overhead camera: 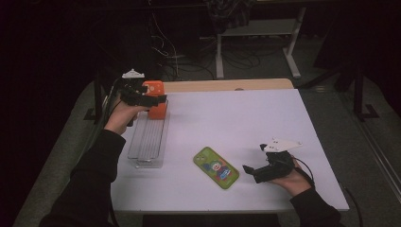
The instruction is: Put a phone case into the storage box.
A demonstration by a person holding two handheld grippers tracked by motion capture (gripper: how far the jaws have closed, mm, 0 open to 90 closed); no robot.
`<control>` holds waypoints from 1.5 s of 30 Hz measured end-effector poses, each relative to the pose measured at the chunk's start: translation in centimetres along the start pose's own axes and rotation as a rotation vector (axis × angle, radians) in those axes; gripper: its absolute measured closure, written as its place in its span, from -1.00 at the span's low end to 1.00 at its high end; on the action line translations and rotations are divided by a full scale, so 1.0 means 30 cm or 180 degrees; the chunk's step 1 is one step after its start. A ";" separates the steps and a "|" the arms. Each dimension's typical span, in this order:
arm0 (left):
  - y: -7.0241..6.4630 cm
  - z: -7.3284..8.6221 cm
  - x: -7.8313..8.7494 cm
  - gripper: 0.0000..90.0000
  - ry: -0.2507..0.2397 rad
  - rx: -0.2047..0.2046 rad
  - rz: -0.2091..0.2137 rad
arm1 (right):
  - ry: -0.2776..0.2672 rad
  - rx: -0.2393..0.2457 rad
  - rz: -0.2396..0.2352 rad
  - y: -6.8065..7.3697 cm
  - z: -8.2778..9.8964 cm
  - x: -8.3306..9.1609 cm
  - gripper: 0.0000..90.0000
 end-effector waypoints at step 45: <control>-0.571 0.514 -0.014 -0.19 0.0691 -0.0780 0.1131 | 0.0050 0.0033 0.0001 0.006 0.000 -0.005 -1.00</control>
Point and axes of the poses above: each handheld gripper's, and its own axes: x roughly backward along the jaws, z roughly out of its underside, y roughly to its left, the point moved 9 cm from there along -x, roughly forward along the jaws, and after that the axes turned 12 degrees about x, right-handed, at the moved point
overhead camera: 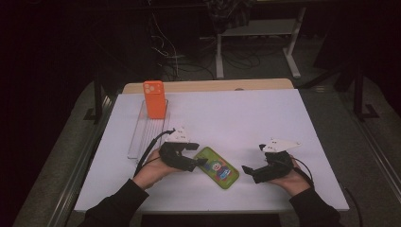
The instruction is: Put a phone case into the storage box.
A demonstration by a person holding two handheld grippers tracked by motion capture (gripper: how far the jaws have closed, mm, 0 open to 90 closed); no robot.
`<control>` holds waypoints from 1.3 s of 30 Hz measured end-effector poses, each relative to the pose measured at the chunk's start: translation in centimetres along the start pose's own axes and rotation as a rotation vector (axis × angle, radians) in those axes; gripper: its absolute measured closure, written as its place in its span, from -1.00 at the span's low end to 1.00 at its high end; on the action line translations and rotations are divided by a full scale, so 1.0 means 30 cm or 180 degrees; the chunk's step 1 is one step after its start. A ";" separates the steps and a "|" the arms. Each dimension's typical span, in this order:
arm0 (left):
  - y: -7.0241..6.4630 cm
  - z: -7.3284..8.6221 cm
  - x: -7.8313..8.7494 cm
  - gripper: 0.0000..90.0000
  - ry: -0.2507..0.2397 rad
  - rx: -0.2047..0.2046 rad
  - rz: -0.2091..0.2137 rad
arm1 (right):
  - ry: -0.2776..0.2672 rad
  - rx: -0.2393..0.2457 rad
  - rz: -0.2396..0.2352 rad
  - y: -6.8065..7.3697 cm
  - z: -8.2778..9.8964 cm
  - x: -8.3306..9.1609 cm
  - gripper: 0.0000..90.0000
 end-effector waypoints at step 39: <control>-0.074 0.113 -0.214 1.00 0.0563 -0.0177 0.0330 | -0.0035 0.0003 0.0014 0.000 -0.008 0.004 -1.00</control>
Point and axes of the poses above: each handheld gripper's, and its own axes: x roughly backward along the jaws, z roughly out of its underside, y roughly to its left, the point moved 9 cm from there along -x, roughly forward along the jaws, and after that the axes turned 12 degrees about x, right-handed, at the moved point
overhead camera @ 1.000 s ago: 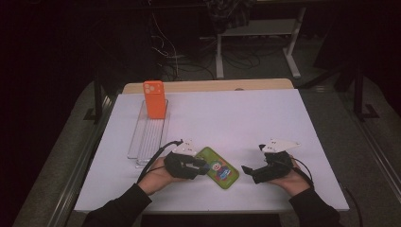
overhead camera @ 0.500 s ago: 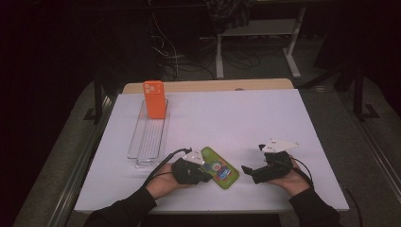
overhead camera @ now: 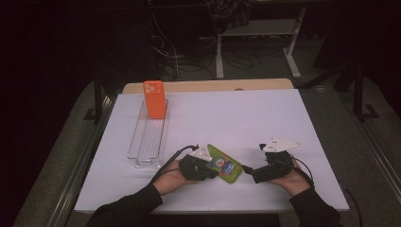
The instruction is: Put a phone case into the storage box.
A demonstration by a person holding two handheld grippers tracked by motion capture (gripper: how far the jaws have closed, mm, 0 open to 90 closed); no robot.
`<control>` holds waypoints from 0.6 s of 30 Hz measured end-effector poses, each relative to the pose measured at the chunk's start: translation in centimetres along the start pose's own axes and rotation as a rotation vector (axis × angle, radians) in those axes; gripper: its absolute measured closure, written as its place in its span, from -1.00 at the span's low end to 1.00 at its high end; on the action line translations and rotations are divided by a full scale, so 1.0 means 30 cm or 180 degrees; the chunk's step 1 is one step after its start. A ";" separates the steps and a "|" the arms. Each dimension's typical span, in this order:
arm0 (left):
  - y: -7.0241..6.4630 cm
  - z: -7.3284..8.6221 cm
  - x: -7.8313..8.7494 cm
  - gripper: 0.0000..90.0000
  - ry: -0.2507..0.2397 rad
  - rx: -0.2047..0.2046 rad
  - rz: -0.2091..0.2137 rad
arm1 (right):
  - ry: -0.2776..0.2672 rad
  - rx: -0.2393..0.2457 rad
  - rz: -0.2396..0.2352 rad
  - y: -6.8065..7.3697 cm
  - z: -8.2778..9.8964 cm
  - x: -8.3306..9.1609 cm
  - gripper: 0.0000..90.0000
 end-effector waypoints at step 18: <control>0.016 -0.065 -0.048 1.00 0.0004 0.0009 -0.0017 | 0.0000 0.0001 -0.0023 0.000 0.002 0.001 -1.00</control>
Point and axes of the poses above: each handheld gripper's, and its own axes: x roughly backward along the jaws, z roughly out of its underside, y roughly to its left, the point moved 9 cm from there along -x, roughly forward along the jaws, and after that the axes turned 12 degrees about x, right-handed, at the moved point
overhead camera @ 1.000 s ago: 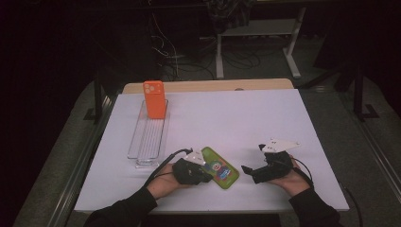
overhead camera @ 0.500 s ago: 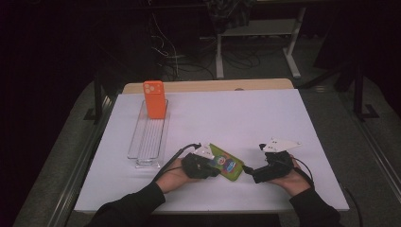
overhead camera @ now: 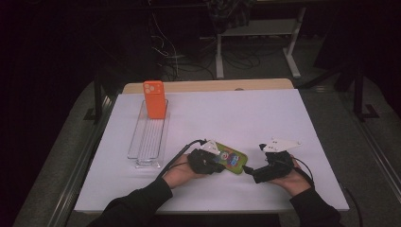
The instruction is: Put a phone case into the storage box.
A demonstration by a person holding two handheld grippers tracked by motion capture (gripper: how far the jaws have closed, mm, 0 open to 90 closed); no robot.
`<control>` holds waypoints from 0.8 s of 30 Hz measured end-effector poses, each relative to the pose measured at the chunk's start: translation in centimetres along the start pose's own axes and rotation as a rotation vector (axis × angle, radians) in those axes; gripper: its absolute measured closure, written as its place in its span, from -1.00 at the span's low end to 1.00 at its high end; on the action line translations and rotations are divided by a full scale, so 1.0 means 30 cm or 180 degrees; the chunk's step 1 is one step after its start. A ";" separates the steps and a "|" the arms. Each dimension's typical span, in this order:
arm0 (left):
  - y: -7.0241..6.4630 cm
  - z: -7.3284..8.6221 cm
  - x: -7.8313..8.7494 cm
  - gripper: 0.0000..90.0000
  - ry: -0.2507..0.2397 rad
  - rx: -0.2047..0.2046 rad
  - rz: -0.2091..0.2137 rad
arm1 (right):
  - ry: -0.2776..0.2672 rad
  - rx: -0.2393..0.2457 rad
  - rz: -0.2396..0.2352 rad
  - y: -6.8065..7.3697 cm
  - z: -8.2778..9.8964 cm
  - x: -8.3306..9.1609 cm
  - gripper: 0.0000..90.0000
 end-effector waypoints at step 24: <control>0.063 0.036 0.298 -0.44 -0.0395 0.0247 -0.0299 | 0.0093 -0.0050 -0.0081 0.008 0.007 -0.010 -1.00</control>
Point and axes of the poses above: each handheld gripper's, and its own axes: x roughly backward along the jaws, z roughly out of its underside, y roughly to its left, the point moved 9 cm from there along -x, roughly forward along the jaws, and after that the axes turned 12 degrees about x, right-handed, at the moved point
